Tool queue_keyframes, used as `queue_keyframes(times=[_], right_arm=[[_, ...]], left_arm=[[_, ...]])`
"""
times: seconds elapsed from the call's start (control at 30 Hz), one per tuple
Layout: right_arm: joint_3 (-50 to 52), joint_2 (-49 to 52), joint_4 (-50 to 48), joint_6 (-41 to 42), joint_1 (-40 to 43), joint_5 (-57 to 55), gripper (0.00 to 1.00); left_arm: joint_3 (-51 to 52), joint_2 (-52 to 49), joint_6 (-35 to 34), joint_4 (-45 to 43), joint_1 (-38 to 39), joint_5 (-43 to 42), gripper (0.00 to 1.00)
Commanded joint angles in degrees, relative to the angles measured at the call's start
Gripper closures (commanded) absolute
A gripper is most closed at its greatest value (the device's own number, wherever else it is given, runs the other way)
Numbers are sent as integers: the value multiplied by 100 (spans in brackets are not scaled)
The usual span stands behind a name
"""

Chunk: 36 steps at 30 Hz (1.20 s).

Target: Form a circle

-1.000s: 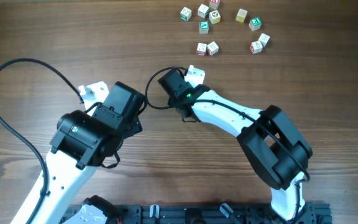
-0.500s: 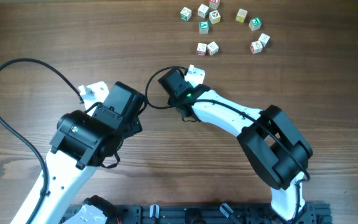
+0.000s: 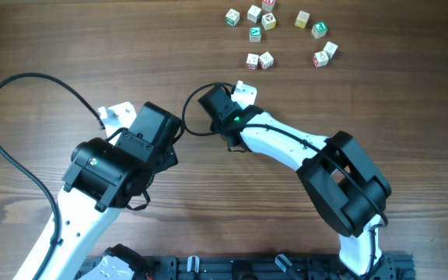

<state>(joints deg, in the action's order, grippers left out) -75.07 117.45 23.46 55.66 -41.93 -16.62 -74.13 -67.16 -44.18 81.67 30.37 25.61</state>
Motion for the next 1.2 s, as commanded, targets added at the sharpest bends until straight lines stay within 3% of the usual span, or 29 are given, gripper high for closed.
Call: queue_keyframes(times=[0.0,0.23,0.27,0.53,0.7,1.13,1.17], right_arm=[[42,122,-11,0,33,-181,67],[42,122,-11,-4,33,-153,66],[42,122,-11,-9,33,-151,60],[42,122,-4,-20,33,-133,52],[-26,-9,81,-363,33,291,38],[-63,-1696,1290,-361,44,61,37],[-61,-1792,1333,-354,44,-122,41]], left_arm=[[22,42,28,2,-17,15,0],[22,42,28,4,-17,15,0],[22,42,28,4,-17,15,0],[22,42,28,4,-17,17,0],[22,42,28,4,-17,15,0],[22,42,28,4,-17,15,0],[22,42,28,2,-17,15,0]])
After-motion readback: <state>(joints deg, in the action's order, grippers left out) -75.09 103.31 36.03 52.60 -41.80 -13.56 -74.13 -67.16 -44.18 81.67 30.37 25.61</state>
